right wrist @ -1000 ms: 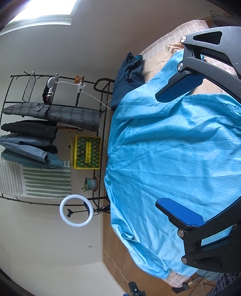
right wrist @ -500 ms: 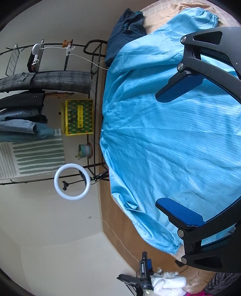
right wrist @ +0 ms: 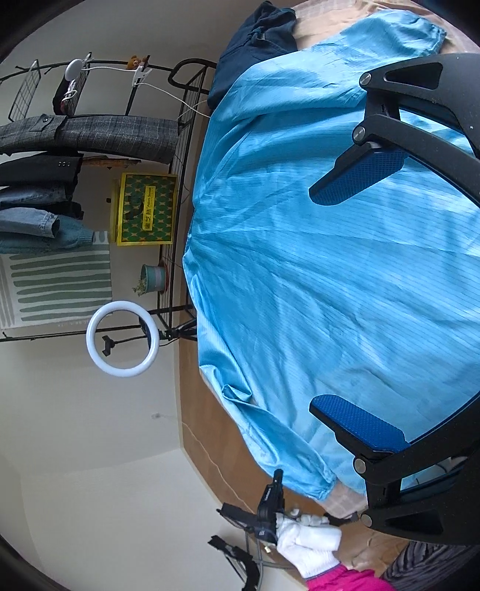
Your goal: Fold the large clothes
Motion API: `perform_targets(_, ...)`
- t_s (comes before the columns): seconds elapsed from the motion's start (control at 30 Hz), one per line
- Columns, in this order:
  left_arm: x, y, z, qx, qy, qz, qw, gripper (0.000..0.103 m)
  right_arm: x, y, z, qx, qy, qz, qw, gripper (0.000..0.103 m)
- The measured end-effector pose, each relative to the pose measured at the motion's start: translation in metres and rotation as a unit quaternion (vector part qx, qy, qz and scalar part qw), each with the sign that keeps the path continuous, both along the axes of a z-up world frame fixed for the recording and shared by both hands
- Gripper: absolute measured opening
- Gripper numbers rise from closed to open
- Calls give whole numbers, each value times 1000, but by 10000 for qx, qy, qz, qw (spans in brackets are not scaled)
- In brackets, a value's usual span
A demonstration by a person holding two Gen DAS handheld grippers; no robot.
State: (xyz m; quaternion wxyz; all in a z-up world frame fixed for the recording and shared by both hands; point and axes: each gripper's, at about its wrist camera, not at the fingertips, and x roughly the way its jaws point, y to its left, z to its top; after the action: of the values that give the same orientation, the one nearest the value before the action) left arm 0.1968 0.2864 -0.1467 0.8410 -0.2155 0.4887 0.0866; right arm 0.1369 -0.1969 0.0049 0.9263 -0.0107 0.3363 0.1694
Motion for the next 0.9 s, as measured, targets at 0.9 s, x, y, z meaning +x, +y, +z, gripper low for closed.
perform_targets(0.9,-86,-228,26,1101,-482,-3845,9153,0,13,6,-39,67,1098,265,9936,58)
